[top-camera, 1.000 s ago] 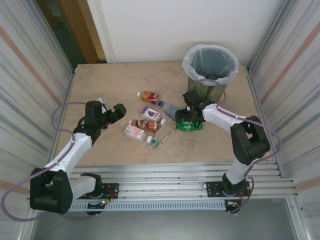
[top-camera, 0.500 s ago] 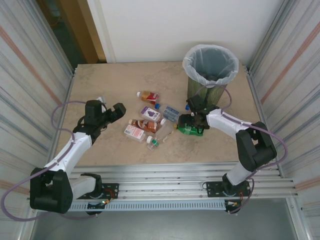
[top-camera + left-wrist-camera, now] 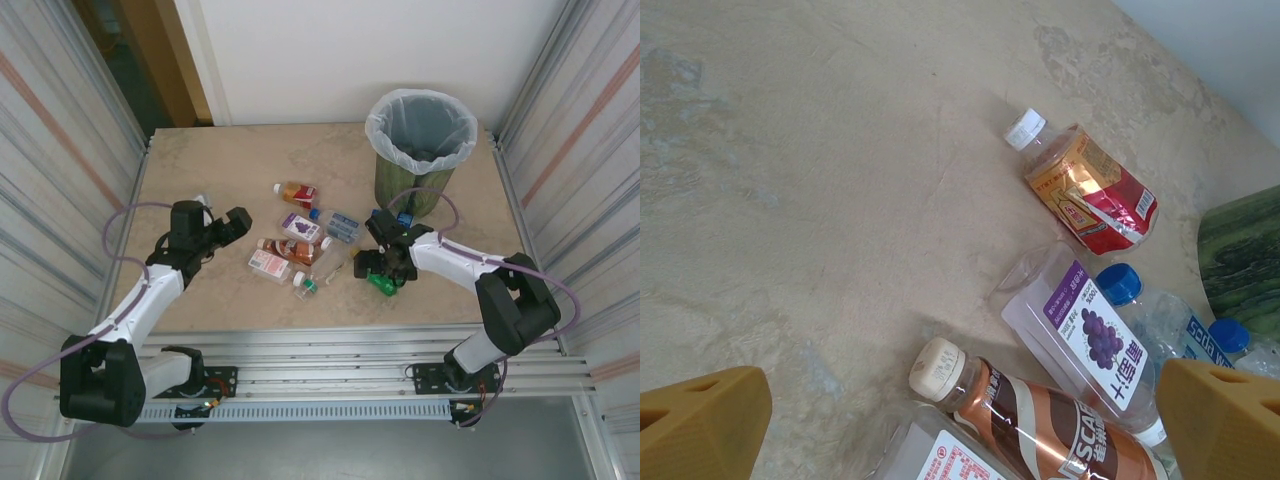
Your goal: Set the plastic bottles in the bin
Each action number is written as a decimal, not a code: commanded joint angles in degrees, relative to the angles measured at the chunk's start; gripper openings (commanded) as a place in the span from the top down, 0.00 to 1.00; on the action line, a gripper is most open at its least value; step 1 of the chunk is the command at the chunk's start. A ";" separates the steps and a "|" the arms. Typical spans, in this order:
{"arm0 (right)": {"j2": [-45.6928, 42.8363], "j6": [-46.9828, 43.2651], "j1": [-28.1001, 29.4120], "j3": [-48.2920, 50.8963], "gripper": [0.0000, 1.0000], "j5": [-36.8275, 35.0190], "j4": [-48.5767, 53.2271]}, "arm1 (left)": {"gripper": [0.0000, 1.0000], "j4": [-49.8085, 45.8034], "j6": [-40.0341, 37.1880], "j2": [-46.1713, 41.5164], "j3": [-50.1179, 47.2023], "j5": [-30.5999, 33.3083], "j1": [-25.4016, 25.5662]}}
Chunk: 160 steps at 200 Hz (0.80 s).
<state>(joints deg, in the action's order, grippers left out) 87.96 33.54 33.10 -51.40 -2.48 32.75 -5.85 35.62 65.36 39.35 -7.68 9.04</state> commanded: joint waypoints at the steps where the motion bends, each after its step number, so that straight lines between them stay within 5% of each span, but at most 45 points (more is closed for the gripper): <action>1: -0.78 1.41 0.02 0.37 0.00 0.45 1.45 | 0.01 -0.06 -1.10 0.68 2.07 -0.04 -0.16; 160: 6.15 -2.18 -0.88 -2.75 0.05 -1.15 0.41 | 0.01 0.06 -1.16 0.72 2.31 -0.15 -0.17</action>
<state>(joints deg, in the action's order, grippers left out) 92.38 32.34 32.86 -53.49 -3.57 33.36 -5.80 35.59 66.13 40.18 -7.88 9.04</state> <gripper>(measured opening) 0.966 0.987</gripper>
